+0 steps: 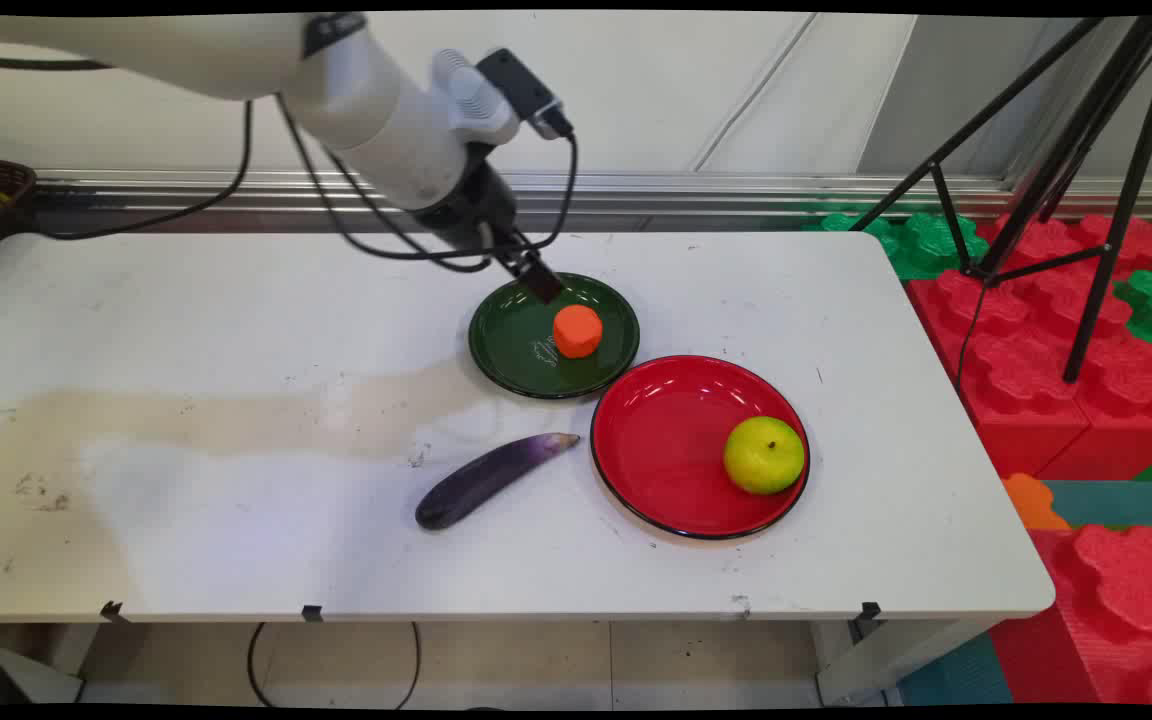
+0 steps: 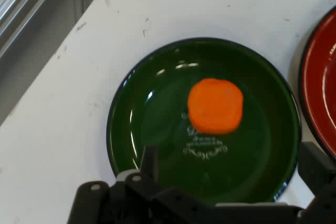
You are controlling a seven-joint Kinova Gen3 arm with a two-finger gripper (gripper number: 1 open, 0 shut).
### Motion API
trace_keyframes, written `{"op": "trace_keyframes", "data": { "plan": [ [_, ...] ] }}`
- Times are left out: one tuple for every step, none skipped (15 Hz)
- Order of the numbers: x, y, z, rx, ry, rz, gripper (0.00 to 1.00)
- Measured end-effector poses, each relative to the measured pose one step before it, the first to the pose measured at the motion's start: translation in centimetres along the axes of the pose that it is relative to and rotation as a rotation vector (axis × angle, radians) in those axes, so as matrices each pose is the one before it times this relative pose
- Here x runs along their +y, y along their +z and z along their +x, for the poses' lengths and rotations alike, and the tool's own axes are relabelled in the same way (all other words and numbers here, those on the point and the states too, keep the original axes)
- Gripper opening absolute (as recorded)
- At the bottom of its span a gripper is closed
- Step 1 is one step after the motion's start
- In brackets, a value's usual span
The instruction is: Pick up the mandarin from the green plate
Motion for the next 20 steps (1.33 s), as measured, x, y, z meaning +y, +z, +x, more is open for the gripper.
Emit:
{"op": "trace_keyframes", "data": {
  "plan": [
    [-0.178,0.795,0.556,-0.00465,0.00508,0.00204,1.00],
    [-0.116,0.496,0.335,-0.00320,0.00286,0.00137,1.00],
    [-0.141,1.001,0.578,-0.00698,0.00554,-0.00128,1.00],
    [-0.062,0.563,0.279,-0.00441,0.00350,-0.00156,1.00],
    [-0.058,0.774,0.336,-0.00577,0.00498,-0.00382,1.00],
    [-0.040,0.799,0.241,-0.00785,0.00472,-0.00487,1.00],
    [-0.030,0.944,0.303,-0.00843,0.00634,-0.00644,1.00],
    [0.010,0.629,0.239,-0.00559,0.00465,-0.00478,1.00],
    [-0.035,0.903,0.183,-0.00933,0.00560,-0.00629,1.00],
    [-0.010,0.895,0.182,-0.00892,0.00604,-0.00721,1.00],
    [0.001,0.894,0.147,-0.00931,0.00611,-0.00698,1.00],
    [-0.012,0.984,0.135,-0.01026,0.00496,-0.00833,1.00],
    [-0.009,0.535,0.088,-0.00546,0.00261,-0.00468,1.00],
    [-0.053,0.932,0.096,-0.00991,0.00289,-0.00802,1.00],
    [-0.056,0.738,0.052,-0.00818,0.00150,-0.00662,1.00],
    [-0.025,0.481,0.047,-0.00527,0.00124,-0.00456,1.00],
    [-0.094,1.126,0.051,-0.01344,0.00062,-0.00987,1.00],
    [-0.062,0.528,-0.002,-0.00697,-0.00020,-0.00405,1.00],
    [-0.110,0.772,-0.004,-0.01012,-0.00058,-0.00550,1.00],
    [-0.062,0.501,-0.005,-0.00745,-0.00018,-0.00282,1.00]
  ]
}}
